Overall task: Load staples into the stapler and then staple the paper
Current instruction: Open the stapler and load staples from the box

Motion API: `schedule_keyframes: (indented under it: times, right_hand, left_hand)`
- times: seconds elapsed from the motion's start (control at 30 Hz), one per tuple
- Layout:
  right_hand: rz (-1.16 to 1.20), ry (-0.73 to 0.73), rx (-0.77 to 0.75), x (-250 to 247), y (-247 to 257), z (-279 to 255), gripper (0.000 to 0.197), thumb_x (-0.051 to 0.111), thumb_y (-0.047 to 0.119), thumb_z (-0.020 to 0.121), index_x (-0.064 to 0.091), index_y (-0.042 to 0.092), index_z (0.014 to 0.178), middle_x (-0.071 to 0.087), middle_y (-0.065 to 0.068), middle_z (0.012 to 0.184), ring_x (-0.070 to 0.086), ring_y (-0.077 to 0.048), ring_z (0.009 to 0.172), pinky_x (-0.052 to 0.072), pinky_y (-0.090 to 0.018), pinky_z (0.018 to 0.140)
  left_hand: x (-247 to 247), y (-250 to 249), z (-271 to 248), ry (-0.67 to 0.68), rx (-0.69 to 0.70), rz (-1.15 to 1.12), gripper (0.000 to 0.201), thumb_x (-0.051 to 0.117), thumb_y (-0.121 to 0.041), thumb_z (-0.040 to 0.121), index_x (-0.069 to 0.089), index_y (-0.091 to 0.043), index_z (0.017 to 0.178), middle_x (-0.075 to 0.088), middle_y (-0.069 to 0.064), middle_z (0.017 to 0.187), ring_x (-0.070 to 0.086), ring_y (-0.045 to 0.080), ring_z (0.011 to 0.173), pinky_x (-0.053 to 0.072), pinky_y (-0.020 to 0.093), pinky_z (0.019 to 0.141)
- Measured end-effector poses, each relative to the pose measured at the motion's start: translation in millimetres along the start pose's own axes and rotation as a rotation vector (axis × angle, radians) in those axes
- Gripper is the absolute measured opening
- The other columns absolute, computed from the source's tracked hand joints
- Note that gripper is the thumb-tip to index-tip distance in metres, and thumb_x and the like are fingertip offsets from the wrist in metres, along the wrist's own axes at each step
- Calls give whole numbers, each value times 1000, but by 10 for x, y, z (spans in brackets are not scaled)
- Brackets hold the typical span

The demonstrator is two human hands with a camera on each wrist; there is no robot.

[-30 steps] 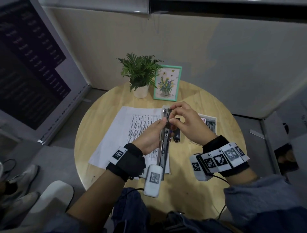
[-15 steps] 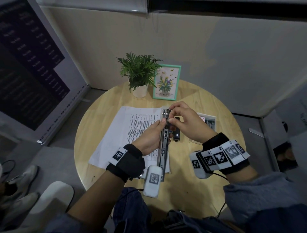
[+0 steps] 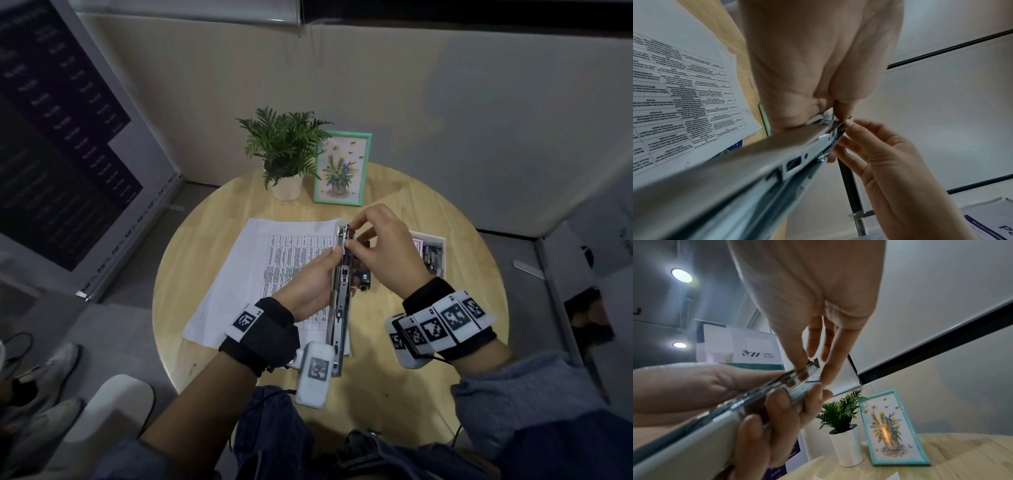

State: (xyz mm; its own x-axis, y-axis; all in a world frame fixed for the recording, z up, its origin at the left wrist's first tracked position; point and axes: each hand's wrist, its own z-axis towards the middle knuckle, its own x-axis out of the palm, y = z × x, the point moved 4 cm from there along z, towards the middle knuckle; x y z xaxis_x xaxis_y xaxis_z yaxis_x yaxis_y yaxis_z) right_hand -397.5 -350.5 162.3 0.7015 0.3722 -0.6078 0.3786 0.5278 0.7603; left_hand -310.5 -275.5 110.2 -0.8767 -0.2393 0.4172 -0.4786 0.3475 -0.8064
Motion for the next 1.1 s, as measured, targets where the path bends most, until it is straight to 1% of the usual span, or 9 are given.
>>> schedule_keyframes:
  times: [0.13, 0.3, 0.37, 0.53, 0.63, 0.8, 0.93, 1.03, 1.1]
  right_hand:
    - [-12, -205, 96, -54, -76, 19, 13, 66, 17, 82, 53, 14, 82, 58, 1, 87, 59, -21, 68, 52, -42, 69]
    - [8, -166, 157, 17, -148, -25, 17, 60, 30, 88, 54, 14, 84, 62, 2, 81, 50, -11, 58, 45, -34, 60]
    - [74, -85, 197, 43, -151, -103, 23, 54, 36, 91, 52, 13, 91, 62, -1, 84, 52, -11, 59, 45, -34, 60]
    - [185, 454, 383, 373, -160, -562, 52, 66, 41, 83, 35, 19, 118, 61, -8, 100, 64, -20, 66, 55, -32, 53]
    - [261, 372, 403, 433, -207, -667, 37, 69, 20, 84, 38, 14, 104, 60, -11, 101, 57, -14, 54, 50, -27, 44]
    - [389, 175, 349, 353, -195, -658, 25, 76, 14, 78, 55, 12, 90, 66, -9, 87, 56, 0, 50, 45, -14, 45]
    - [349, 106, 289, 316, -176, -647, 16, 75, 21, 79, 64, 15, 88, 62, 5, 74, 52, 2, 55, 43, -12, 50]
    - [313, 38, 237, 256, -162, -551, 16, 73, 26, 79, 67, 12, 79, 63, -6, 71, 50, -5, 60, 39, -13, 54]
    - [397, -38, 280, 242, -234, -489, 27, 74, 30, 78, 64, 5, 80, 60, -18, 70, 49, -14, 61, 42, -26, 57]
  left_hand:
    - [-10, 24, -4, 16, -25, -8, 30, 26, -26, 103, 53, -12, 105, 62, 5, 92, 57, 13, 68, 48, 26, 61]
    - [-49, 61, 5, -15, -12, -156, 27, 27, -24, 103, 52, -13, 104, 63, 6, 91, 58, 14, 66, 50, 28, 61]
    - [-119, 49, 23, -63, 24, -271, 26, 27, -25, 103, 50, -14, 99, 62, 6, 89, 59, 16, 69, 52, 31, 64]
    - [-371, -14, 84, -228, 189, -563, 20, 24, -21, 103, 41, -16, 112, 57, 8, 99, 59, 21, 91, 53, 40, 85]
    - [-465, -44, 76, -277, 268, -585, 21, 22, -21, 104, 39, -18, 116, 56, 6, 100, 59, 21, 92, 48, 39, 86]
    - [-557, -20, 29, -277, 371, -437, 36, 24, -25, 103, 32, -21, 139, 60, 1, 109, 64, 17, 91, 57, 28, 75]
    - [-587, -78, -37, -315, 443, -125, 29, 27, -21, 103, 38, -21, 129, 62, 2, 112, 66, 14, 88, 57, 30, 76]
    - [-497, -67, -72, -312, 510, 353, 24, 34, -16, 101, 49, -19, 120, 63, 5, 111, 62, 11, 92, 51, 29, 80]
    - [-411, -21, -65, -238, 490, 435, 27, 38, -14, 99, 53, -21, 122, 65, -2, 105, 62, 7, 93, 50, 23, 83]
